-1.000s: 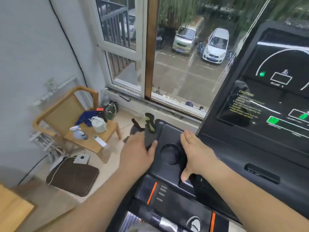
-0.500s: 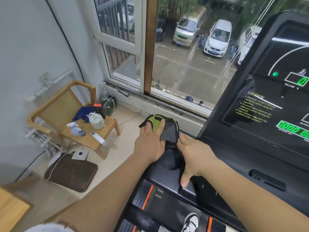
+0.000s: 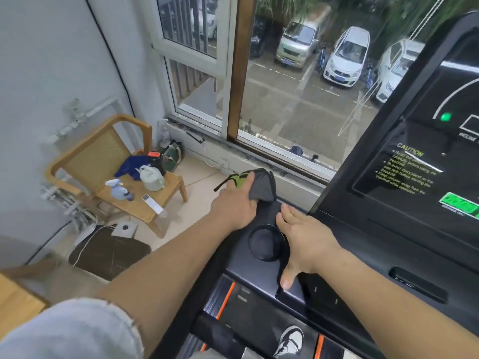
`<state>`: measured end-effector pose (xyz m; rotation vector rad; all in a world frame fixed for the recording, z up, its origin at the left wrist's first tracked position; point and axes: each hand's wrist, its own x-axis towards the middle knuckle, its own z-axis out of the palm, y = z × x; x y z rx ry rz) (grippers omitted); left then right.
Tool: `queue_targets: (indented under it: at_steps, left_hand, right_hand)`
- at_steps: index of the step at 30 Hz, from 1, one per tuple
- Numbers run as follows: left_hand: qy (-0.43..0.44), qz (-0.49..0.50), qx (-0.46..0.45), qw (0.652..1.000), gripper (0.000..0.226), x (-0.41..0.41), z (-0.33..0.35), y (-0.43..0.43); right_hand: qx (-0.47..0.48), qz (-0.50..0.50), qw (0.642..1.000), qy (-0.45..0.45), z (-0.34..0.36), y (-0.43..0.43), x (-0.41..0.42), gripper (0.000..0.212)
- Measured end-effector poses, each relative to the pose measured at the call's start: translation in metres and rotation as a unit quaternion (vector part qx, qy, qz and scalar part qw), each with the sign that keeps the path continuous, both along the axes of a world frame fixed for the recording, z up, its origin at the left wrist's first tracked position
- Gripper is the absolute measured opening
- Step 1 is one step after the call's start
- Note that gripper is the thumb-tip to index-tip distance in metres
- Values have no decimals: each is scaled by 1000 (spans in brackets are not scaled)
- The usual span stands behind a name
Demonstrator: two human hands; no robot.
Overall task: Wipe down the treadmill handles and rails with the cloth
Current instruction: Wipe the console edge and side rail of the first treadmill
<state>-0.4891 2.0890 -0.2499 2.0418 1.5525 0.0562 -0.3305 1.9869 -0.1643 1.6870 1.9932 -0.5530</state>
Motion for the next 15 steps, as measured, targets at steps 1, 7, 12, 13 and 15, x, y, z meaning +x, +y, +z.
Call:
queue_targets:
  at_steps: [1,7,12,13,15]
  left_hand:
    - [4,4,1,1000,73,4,0,-3]
    - [-7,-1,66,998,82,-62,-8,-109]
    - [4,-15,66,998,86,-98,-7,-160]
    - [15,-19,68,997,84,-92,-5,-149]
    - [26,-22,65,997,81,-71,-4,-120]
  right_hand:
    - [0,-1,1000,-2,-1,0,0,162]
    - [0,-5,1000,1,-10,0,5,165]
    - [6,-6,1000,-4,-10,-1,4,163]
    - [7,-4,1000,-5,-10,-1,3,163]
    - [9,-5,1000,-7,-9,-2,1,163]
